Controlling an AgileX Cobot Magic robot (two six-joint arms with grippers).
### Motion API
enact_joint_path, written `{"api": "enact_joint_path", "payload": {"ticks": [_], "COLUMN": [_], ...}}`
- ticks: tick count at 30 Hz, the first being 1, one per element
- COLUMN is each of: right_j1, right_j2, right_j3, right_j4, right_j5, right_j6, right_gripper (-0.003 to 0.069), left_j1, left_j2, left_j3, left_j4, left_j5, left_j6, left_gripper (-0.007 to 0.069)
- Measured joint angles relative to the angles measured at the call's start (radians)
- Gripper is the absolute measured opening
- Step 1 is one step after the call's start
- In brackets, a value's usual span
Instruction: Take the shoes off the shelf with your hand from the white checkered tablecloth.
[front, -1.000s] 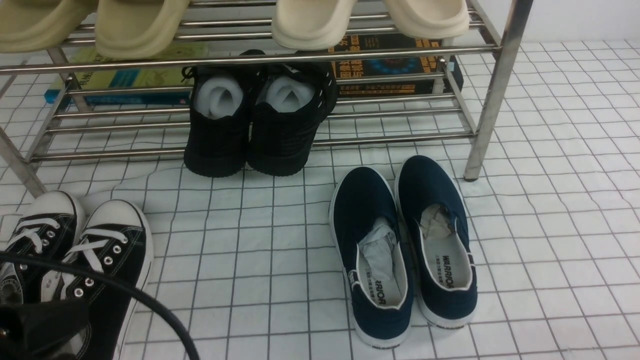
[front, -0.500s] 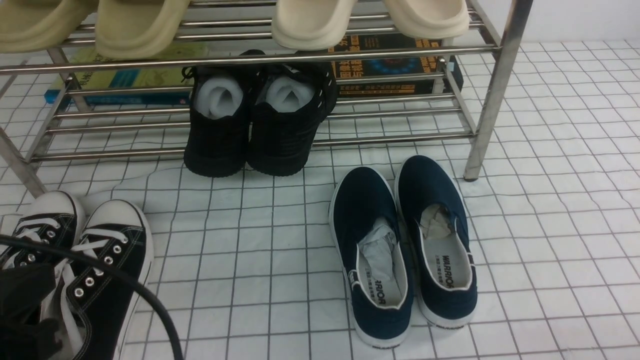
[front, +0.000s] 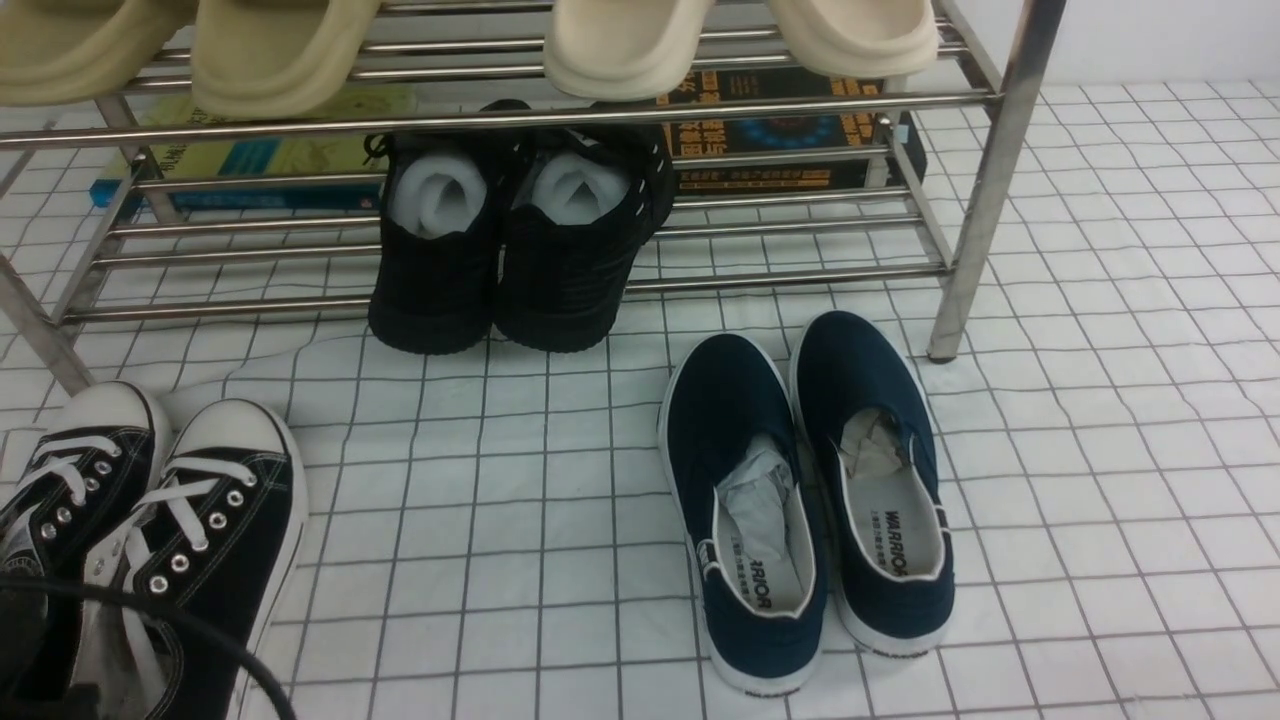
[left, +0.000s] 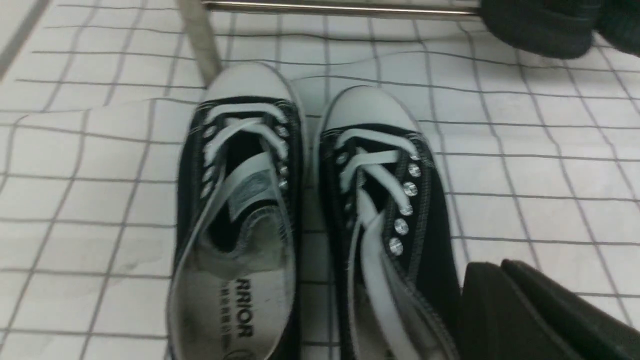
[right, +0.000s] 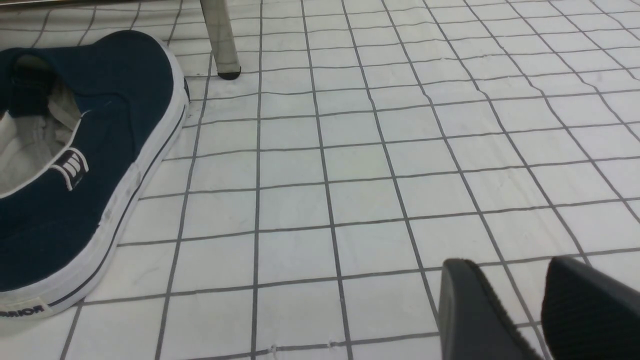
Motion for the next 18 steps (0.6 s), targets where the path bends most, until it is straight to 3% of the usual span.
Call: {"api": "enact_joint_path", "payload": {"ticks": [3, 6, 14, 18], "right_j1": [0.000, 0.000, 0.000, 0.000], "right_j2": [0.000, 0.000, 0.000, 0.000], "right_j3": [0.000, 0.000, 0.000, 0.000], "right_j4": [0.000, 0.000, 0.000, 0.000], "right_j5": [0.000, 0.000, 0.000, 0.000], "right_j6": [0.000, 0.000, 0.000, 0.000], "right_gripper": [0.0239, 0.0239, 0.0239, 0.0239], "left_j1": [0.000, 0.000, 0.000, -0.052], "left_j2": [-0.114, -0.191, -0.304, -0.338], "left_j3": [0.095, 0.158, 0.246, 0.263], "left_j4": [0.152, 0.216, 0.245, 0.250], "left_j5": [-0.010, -0.010, -0.034, -0.031], "left_j6": [-0.186, -0.305, -0.366, -0.370], "left_gripper": [0.0038, 0.0041, 0.0050, 0.0054]}}
